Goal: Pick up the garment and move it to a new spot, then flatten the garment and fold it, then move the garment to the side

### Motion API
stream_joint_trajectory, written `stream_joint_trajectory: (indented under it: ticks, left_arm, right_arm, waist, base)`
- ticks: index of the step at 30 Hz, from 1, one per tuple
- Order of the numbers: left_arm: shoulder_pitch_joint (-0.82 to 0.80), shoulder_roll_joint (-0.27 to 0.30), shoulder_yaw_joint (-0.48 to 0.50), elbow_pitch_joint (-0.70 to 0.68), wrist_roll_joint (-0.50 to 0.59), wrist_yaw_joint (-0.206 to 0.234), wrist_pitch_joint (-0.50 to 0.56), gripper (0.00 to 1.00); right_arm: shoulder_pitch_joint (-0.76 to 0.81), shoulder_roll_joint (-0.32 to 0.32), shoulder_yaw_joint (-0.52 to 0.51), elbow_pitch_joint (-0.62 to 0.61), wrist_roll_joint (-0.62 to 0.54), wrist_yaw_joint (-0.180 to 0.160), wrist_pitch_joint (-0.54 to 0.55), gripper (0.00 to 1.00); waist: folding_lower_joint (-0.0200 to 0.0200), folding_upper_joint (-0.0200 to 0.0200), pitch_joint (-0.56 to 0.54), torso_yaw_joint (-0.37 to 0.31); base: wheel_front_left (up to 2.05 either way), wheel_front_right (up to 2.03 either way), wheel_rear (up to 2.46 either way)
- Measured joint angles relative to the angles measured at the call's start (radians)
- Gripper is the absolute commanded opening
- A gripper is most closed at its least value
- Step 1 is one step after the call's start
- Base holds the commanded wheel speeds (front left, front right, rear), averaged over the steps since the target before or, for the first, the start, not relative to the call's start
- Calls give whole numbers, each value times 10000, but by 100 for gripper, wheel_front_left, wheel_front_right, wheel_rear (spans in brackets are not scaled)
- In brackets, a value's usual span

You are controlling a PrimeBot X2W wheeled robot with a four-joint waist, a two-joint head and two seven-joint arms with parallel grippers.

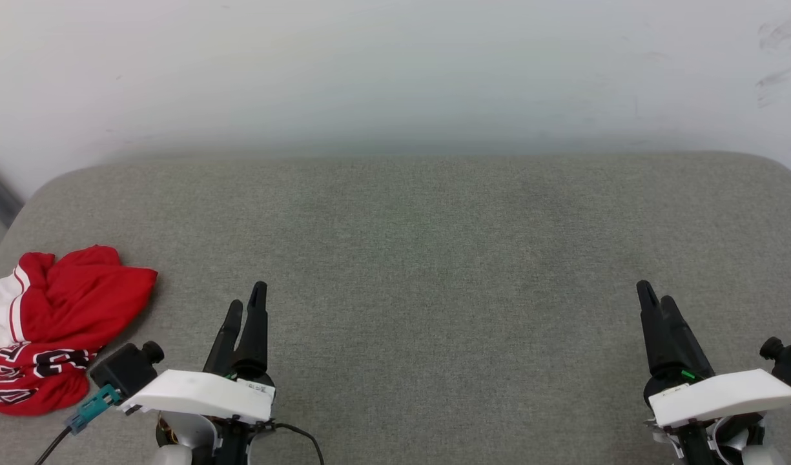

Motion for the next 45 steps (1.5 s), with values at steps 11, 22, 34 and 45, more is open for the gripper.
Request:
stream_joint_trajectory:
  ticks: [11,22,34,45]
  left_arm:
    - [-64,35,-182,42,2144,130,-351,100]
    - [-91,82,-370,79,3685,297,-679,100]
    - [-124,113,-558,397,4974,430,-968,100]
    - [-232,136,-756,631,6057,566,-1223,100]
  right_arm:
    - [15,-15,-40,-205,-1998,0,-96,100]
    - [50,-2,-40,-242,-3670,2,-192,100]
    - [117,46,-71,-257,-5218,2,-314,100]
    - [160,92,-81,-341,-6389,2,-433,100]
  waist:
    - [1,0,10,18]
    - [0,0,18,48]
    - [1,0,-2,64]
    - [1,0,-9,115]
  base:
    - [0,0,0]
    - [0,0,0]
    - [0,0,0]
    - [0,0,0]
